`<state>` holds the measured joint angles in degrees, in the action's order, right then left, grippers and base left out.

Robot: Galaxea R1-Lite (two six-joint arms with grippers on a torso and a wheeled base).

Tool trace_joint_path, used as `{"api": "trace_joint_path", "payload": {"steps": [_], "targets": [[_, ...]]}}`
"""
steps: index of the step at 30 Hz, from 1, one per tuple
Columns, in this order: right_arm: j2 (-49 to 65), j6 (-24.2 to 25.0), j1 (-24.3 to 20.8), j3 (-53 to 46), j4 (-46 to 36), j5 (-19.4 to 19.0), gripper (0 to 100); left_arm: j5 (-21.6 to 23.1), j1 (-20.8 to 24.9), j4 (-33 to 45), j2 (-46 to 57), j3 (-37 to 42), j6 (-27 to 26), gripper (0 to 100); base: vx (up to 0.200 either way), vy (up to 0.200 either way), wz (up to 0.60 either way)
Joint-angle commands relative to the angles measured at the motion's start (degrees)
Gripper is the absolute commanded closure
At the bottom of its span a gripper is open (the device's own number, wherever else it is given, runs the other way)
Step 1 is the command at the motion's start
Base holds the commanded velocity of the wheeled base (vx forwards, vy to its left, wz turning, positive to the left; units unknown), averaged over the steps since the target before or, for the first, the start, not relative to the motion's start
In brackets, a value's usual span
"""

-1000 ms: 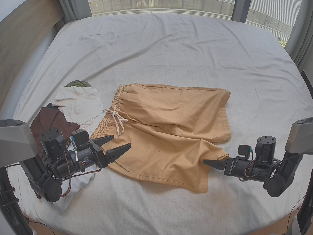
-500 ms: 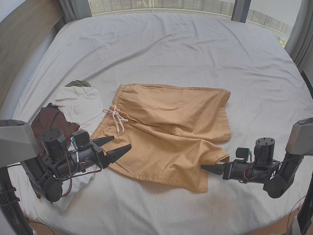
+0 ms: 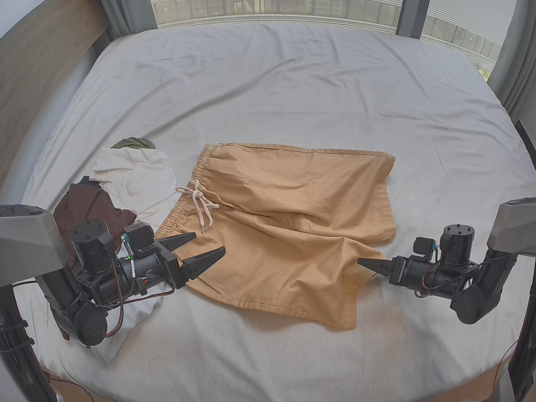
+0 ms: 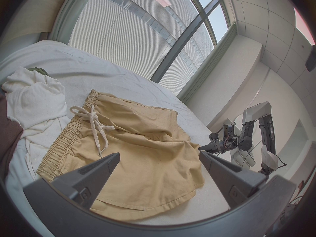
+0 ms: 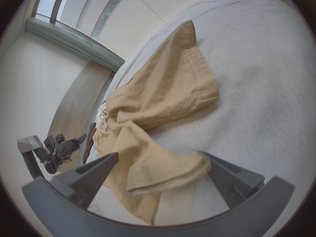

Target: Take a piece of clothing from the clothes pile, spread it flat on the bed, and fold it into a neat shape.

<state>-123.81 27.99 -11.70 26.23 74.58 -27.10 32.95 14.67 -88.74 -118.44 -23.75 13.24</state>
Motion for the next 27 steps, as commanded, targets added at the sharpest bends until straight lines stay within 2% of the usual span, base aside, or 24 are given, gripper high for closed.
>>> {"api": "trace_joint_path", "payload": {"steps": [1,12,16,20,22,27], "targets": [[-0.5,0.6,-0.1,0.4,0.0,-0.1,0,0.0,-0.1,0.0,0.0,0.0,0.0,0,0.000,0.000,0.00],[-0.5,0.0,-0.3,-0.7,0.1,-0.1,0,0.0,-0.1,0.0,0.0,0.0,0.0,0,0.000,0.000,0.00],[0.1,-3.8,1.9,-2.2,2.8,-0.2,0,0.0,-0.3,0.0,0.0,0.0,0.0,0,0.000,0.000,0.00],[0.5,-11.1,4.3,-5.8,4.6,-0.5,0,0.0,-0.1,0.0,-0.1,0.0,0.0,0,0.000,0.000,0.00],[0.8,-13.0,4.7,-6.6,4.5,-0.8,0,0.0,-0.1,0.0,-0.1,0.0,0.0,0,0.000,0.000,0.00],[2.2,-17.4,6.0,-8.8,6.5,-4.3,0,0.0,-0.1,0.0,0.0,0.1,0.0,0,0.000,0.000,0.00]]}}
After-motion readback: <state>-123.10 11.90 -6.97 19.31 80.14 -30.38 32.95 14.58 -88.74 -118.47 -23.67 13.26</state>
